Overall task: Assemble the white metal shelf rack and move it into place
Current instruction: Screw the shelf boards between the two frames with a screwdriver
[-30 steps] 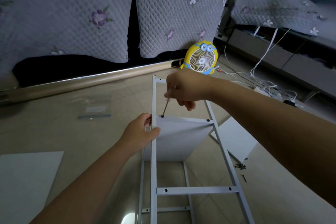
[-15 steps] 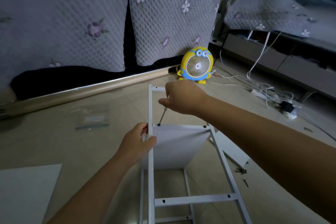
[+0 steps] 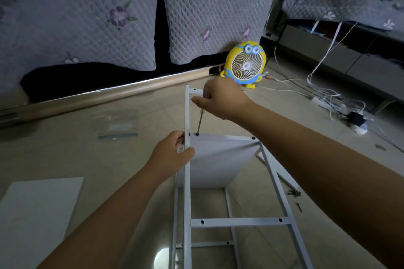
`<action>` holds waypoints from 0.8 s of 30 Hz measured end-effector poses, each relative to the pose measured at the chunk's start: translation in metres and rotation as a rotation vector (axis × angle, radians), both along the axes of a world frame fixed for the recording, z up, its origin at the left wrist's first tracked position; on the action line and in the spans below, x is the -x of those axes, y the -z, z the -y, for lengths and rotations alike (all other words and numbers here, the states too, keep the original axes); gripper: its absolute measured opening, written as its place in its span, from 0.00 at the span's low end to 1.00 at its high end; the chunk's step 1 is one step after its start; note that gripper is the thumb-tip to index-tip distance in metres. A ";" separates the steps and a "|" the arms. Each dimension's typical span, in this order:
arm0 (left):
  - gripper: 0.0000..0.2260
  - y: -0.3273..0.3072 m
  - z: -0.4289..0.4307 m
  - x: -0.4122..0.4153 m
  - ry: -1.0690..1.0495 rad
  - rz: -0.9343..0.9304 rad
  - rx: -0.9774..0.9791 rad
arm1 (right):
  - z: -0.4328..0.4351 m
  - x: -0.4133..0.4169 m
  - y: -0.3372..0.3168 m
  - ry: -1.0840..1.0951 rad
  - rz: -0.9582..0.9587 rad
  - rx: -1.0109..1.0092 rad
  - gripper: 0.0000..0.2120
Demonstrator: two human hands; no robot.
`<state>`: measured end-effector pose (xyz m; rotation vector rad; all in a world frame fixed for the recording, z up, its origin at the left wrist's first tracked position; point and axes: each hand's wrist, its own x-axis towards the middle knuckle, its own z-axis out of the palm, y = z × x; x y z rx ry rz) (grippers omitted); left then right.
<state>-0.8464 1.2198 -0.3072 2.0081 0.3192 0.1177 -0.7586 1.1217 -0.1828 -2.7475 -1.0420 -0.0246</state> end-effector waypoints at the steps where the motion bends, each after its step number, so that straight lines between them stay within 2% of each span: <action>1: 0.17 -0.001 0.000 0.000 0.002 -0.008 0.002 | -0.002 -0.001 0.002 0.051 0.021 -0.043 0.16; 5: 0.22 -0.004 -0.001 0.001 0.005 -0.028 0.021 | -0.006 -0.003 0.010 0.111 0.053 -0.107 0.20; 8: 0.37 -0.007 -0.004 -0.002 0.041 -0.070 0.062 | 0.002 -0.009 0.008 0.173 0.062 -0.290 0.20; 10: 0.40 -0.009 -0.005 -0.004 0.099 -0.091 -0.010 | 0.013 -0.018 0.001 0.225 0.046 -0.425 0.18; 12: 0.40 -0.012 -0.004 -0.006 0.143 -0.121 -0.091 | 0.032 -0.026 -0.003 0.249 0.029 -0.501 0.19; 14: 0.40 -0.015 -0.001 -0.009 0.159 -0.156 -0.266 | 0.061 -0.033 -0.001 0.300 0.034 -0.580 0.17; 16: 0.40 -0.021 0.002 -0.011 0.191 -0.175 -0.540 | 0.096 -0.039 0.007 0.393 0.024 -0.699 0.14; 18: 0.40 -0.028 0.008 -0.015 0.297 -0.194 -0.851 | 0.132 -0.039 0.017 0.484 -0.007 -0.830 0.13; 20: 0.38 -0.034 0.018 -0.019 0.404 -0.192 -1.069 | 0.164 -0.035 0.029 0.561 -0.069 -0.848 0.12; 22: 0.33 -0.038 0.034 -0.025 0.461 -0.165 -1.150 | 0.190 -0.030 0.046 0.604 -0.191 -0.854 0.13; 24: 0.28 -0.042 0.052 -0.033 0.460 -0.137 -1.147 | 0.212 -0.025 0.067 0.620 -0.275 -0.830 0.14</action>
